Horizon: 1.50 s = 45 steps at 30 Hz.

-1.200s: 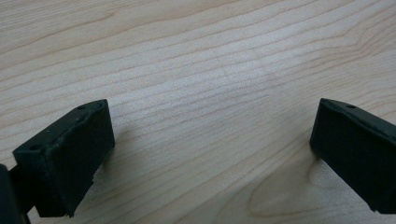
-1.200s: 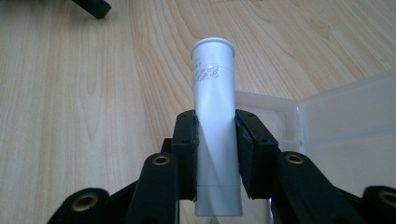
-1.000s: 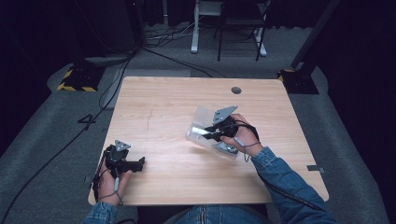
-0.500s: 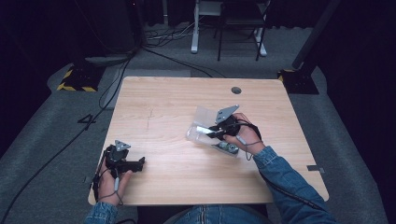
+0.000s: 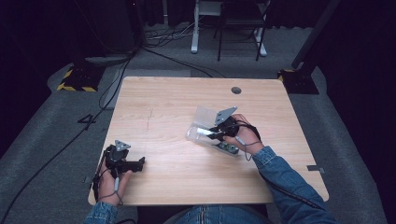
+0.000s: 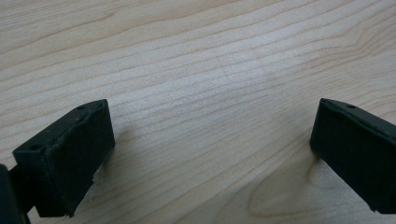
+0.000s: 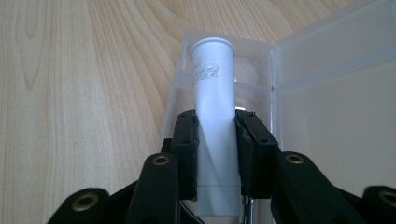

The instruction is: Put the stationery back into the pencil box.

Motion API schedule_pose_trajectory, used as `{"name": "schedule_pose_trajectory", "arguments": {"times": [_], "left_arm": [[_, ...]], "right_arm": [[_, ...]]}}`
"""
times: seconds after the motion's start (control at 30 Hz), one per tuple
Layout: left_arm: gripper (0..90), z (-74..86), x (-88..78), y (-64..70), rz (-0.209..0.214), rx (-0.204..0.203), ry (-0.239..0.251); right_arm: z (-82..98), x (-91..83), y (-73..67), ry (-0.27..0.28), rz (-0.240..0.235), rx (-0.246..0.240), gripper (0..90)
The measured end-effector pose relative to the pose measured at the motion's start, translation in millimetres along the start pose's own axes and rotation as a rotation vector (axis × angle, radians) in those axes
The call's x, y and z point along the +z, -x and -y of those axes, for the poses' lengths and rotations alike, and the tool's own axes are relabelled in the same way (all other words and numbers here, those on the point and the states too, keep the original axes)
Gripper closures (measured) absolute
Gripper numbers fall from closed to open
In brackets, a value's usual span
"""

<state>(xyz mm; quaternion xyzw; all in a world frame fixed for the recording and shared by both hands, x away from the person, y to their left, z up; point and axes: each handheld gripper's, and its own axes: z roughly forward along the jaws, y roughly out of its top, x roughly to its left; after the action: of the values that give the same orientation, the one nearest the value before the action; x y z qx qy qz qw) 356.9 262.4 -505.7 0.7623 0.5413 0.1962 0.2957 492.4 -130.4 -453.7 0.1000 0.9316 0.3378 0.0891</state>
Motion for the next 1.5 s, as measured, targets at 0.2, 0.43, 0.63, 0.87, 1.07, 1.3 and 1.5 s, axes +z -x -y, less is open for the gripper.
{"name": "schedule_pose_trajectory", "arguments": {"times": [0.2, 0.43, 0.63, 0.87, 1.07, 1.3, 1.5], "left_arm": [[0.0, 0.0, 0.0, 0.0, 0.0, 0.0, 0.0], [0.0, 0.0, 0.0, 0.0, 0.0, 0.0, 0.0], [0.0, 0.0, 0.0, 0.0, 0.0, 0.0, 0.0], [0.1, 0.0, 0.0, 0.0, 0.0, 0.0, 0.0], [0.1, 0.0, 0.0, 0.0, 0.0, 0.0, 0.0], [0.0, 0.0, 0.0, 0.0, 0.0, 0.0, 0.0], [0.1, 0.0, 0.0, 0.0, 0.0, 0.0, 0.0]], "right_arm": [[3.8, 4.4, 2.0, -0.009, -0.006, -0.003, 70.7], [6.5, 7.8, 2.7, -0.019, -0.021, 0.0, 70.7], [8.2, 9.5, 2.4, -0.033, -0.036, -0.012, 71.1], [9.5, 8.7, 3.9, -0.048, -0.032, -0.02, 71.2], [10.6, 8.7, 4.6, -0.058, -0.036, -0.021, 71.2], [13.1, 10.7, 5.9, -0.088, -0.068, -0.007, 71.4], [14.5, 12.1, 7.6, -0.078, -0.074, 0.016, 63.6]]}}
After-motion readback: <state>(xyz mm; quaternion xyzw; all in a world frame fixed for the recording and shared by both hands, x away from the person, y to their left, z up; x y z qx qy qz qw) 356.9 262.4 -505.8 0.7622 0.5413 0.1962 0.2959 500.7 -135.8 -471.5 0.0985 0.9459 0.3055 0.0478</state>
